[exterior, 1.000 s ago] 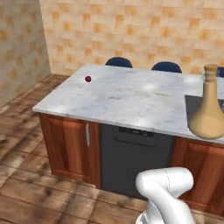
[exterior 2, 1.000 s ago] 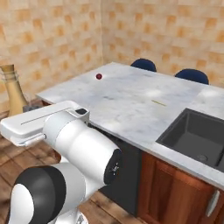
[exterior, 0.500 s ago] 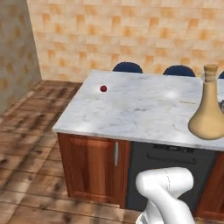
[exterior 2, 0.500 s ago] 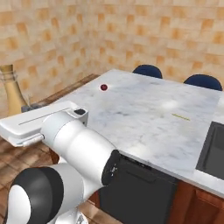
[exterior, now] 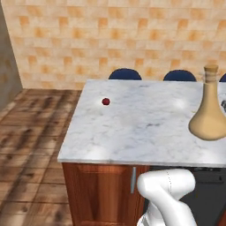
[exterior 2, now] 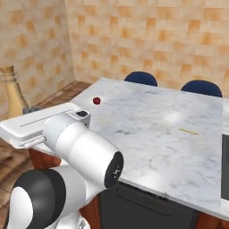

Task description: Move the oil and vinegar bottle and mustard from the cabinet to the dining counter.

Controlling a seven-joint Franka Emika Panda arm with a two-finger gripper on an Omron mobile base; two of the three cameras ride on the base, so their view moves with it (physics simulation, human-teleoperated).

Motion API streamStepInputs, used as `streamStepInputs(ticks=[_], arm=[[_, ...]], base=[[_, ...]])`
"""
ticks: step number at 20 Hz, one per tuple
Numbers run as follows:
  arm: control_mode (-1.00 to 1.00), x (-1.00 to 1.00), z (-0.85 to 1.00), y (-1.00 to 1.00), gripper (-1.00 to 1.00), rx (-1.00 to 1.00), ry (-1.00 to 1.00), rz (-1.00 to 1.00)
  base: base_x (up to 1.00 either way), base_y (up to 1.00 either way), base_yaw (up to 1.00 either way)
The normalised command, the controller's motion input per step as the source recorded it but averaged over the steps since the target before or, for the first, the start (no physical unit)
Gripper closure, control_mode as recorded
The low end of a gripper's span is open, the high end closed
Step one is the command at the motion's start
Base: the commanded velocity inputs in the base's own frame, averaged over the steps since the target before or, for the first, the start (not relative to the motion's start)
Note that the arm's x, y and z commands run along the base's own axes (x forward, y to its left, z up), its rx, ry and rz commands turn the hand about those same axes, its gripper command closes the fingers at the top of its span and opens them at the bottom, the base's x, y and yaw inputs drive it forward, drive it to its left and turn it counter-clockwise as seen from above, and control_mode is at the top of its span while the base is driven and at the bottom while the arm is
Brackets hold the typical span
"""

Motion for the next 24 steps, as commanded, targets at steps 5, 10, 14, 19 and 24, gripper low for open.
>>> streamStepInputs(ticks=[5, 10, 14, 19, 24], arm=[[-1.0, 0.17, -0.07, 0.07, 1.0, 0.02, 0.06, -0.19], [-1.0, 0.24, -0.2, 0.33, 1.0, 0.0, 0.11, -0.48], [-1.0, 0.24, -0.19, 0.54, 1.0, 0.0, 0.1, -0.56], [-1.0, 0.05, -0.28, 0.62, 1.0, 0.0, 0.05, -0.6], [-1.0, 0.0, -0.3, 0.57, 1.0, -0.01, 0.03, -0.66]], base=[[0.16, 0.06, -0.11], [0.0, 0.0, 0.0], [0.0, 0.0, 0.0], [0.0, 0.0, 0.0], [0.0, 0.0, 0.0]])
